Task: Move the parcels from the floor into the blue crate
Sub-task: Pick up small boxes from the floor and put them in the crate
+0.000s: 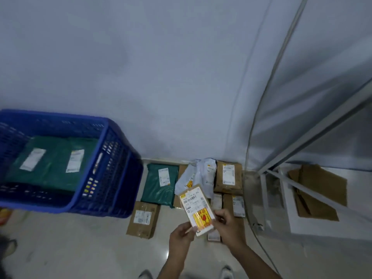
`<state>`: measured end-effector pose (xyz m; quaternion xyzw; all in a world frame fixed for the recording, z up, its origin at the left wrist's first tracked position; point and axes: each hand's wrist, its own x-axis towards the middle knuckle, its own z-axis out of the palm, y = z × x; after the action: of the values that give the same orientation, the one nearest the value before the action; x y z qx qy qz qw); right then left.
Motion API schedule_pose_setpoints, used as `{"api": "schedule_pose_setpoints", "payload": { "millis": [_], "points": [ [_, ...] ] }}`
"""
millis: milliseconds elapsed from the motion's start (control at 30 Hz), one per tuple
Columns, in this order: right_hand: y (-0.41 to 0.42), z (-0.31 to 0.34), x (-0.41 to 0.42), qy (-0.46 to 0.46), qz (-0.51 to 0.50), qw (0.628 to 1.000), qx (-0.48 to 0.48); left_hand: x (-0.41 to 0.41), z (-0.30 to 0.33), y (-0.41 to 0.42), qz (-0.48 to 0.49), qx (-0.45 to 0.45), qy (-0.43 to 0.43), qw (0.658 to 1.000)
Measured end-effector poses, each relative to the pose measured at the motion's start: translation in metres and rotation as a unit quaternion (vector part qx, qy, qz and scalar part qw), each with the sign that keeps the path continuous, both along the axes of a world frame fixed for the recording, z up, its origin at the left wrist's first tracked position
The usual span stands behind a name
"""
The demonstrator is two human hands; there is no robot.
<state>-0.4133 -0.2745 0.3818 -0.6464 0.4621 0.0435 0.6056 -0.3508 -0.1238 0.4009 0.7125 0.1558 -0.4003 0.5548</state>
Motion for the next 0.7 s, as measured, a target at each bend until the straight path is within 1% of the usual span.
{"api": "schedule_pose_setpoints", "payload": {
  "millis": [67,133,200,267,400,533,700],
  "points": [
    [0.026,0.030,0.012,-0.012,-0.014,1.000,0.001,0.011,0.028,0.026,0.016,-0.018,-0.005,1.000],
    [0.057,0.055,0.023,-0.012,-0.022,1.000,0.005,0.024,0.052,0.055,0.026,-0.033,0.010,0.999],
    [0.091,0.073,0.034,-0.016,-0.021,1.000,-0.003,0.040,0.070,0.090,0.033,-0.059,0.026,0.997],
    [0.127,0.090,0.051,-0.023,-0.030,0.999,-0.001,0.060,0.084,0.129,0.027,-0.068,0.017,0.997],
    [0.208,0.119,0.093,-0.025,-0.030,0.999,0.037,0.100,0.110,0.216,0.035,-0.065,-0.005,0.997],
    [0.292,0.135,0.147,-0.040,0.002,0.997,0.060,0.147,0.135,0.298,0.046,-0.060,-0.026,0.997],
    [0.374,0.157,0.211,-0.052,-0.015,0.995,0.088,0.201,0.156,0.368,0.056,-0.035,-0.059,0.996]
  ]
}}
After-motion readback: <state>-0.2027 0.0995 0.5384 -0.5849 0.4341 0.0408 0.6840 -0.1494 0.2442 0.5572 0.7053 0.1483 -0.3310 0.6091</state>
